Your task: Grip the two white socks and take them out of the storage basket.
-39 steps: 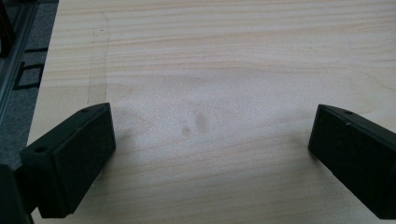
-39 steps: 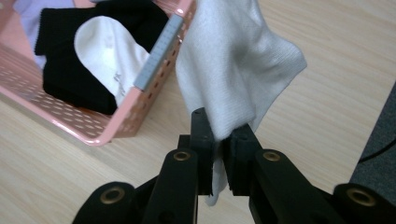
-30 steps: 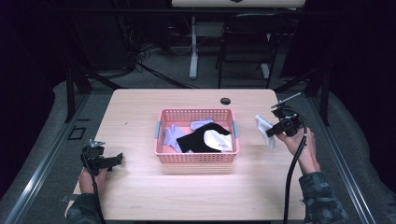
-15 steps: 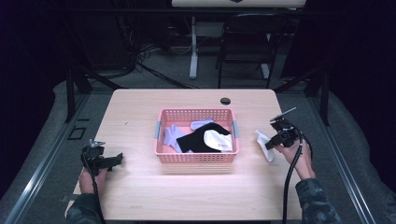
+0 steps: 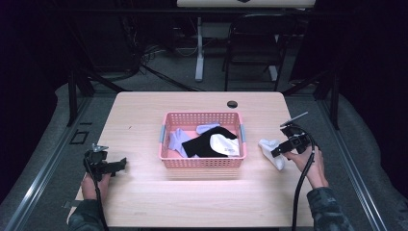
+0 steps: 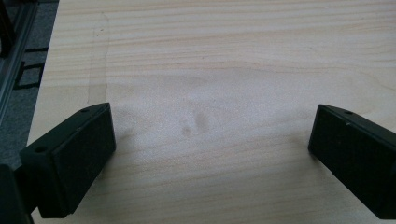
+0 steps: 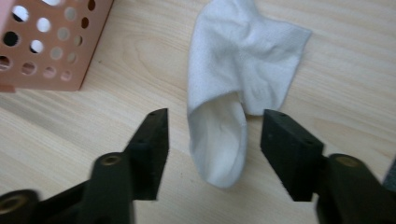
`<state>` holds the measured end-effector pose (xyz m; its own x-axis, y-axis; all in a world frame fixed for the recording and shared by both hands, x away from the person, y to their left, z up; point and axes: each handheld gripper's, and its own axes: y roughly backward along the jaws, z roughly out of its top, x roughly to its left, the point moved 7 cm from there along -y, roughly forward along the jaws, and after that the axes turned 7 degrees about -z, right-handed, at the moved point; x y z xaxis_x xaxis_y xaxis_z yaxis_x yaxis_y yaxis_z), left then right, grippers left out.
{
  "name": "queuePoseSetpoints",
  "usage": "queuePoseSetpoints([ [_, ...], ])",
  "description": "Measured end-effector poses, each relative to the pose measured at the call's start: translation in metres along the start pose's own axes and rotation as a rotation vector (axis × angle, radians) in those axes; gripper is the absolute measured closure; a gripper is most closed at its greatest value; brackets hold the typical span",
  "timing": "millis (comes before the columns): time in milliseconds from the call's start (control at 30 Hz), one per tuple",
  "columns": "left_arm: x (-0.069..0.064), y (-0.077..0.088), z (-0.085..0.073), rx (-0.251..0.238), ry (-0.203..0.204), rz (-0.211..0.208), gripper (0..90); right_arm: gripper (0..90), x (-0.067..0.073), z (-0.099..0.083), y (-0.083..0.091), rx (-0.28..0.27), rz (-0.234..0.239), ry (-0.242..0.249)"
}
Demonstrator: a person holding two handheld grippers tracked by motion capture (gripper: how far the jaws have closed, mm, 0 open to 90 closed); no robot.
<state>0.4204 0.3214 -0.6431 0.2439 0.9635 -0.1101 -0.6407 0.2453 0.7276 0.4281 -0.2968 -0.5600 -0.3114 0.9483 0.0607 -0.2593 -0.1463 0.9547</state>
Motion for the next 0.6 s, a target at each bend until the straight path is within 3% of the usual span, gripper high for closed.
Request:
queuePoseSetpoints([
  [100, 0.000, 0.000, 0.000, 0.000, 0.000, 0.000, 0.5, 26.8, -0.004, 0.001, 0.011, -0.017, -0.001, 0.000],
  [133, 0.000, 0.000, 0.000, 0.000, 0.000, 0.000, 0.5, 23.1, -0.004, 0.002, 0.014, -0.044, -0.008, -0.022],
  [233, 0.000, 0.000, 0.000, 0.000, 0.000, 0.000, 0.5, 14.5, -0.005, 0.005, 0.028, -0.071, -0.005, -0.012],
  [400, 0.000, 0.000, 0.000, 0.000, 0.000, 0.000, 0.5, 5.7, 0.005, 0.010, 0.041, -0.104, -0.016, 0.021],
  [600, 0.000, 0.000, 0.000, 0.000, 0.000, 0.001, 0.5, 3.9, 0.014, 0.021, 0.052, -0.125, -0.022, 0.070],
])
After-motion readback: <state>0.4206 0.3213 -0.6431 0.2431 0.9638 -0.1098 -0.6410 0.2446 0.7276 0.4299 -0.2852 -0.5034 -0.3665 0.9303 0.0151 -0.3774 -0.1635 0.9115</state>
